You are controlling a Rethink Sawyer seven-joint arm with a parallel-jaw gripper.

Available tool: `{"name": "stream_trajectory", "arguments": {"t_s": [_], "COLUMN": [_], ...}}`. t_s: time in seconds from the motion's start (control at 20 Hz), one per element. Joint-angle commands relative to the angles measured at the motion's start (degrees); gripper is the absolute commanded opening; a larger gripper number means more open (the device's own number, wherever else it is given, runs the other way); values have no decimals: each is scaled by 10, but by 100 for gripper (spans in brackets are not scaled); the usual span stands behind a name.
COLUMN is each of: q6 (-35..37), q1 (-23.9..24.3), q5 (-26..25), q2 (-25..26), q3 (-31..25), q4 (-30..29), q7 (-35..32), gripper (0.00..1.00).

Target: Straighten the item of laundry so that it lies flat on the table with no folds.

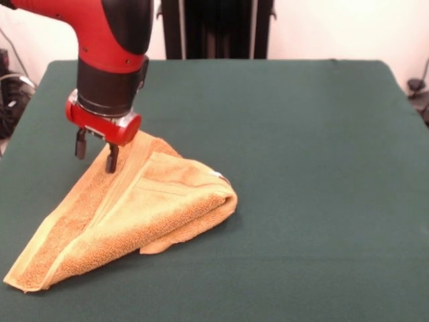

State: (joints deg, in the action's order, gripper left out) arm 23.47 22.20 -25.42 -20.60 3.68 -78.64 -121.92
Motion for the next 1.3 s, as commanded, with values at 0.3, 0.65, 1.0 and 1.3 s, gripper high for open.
{"name": "stream_trajectory", "arguments": {"t_s": [0.3,0.65,1.0,1.3], "q6": [168,207,216,173], "q1": [-95,-115,-123,-98], "q5": [9,12,18,16], "q2": [108,127,121,91], "q3": [36,63,81,67], "q4": [94,117,99,42], "q7": [-42,-66,-72,-38], "gripper": [100,100,100,100]}}
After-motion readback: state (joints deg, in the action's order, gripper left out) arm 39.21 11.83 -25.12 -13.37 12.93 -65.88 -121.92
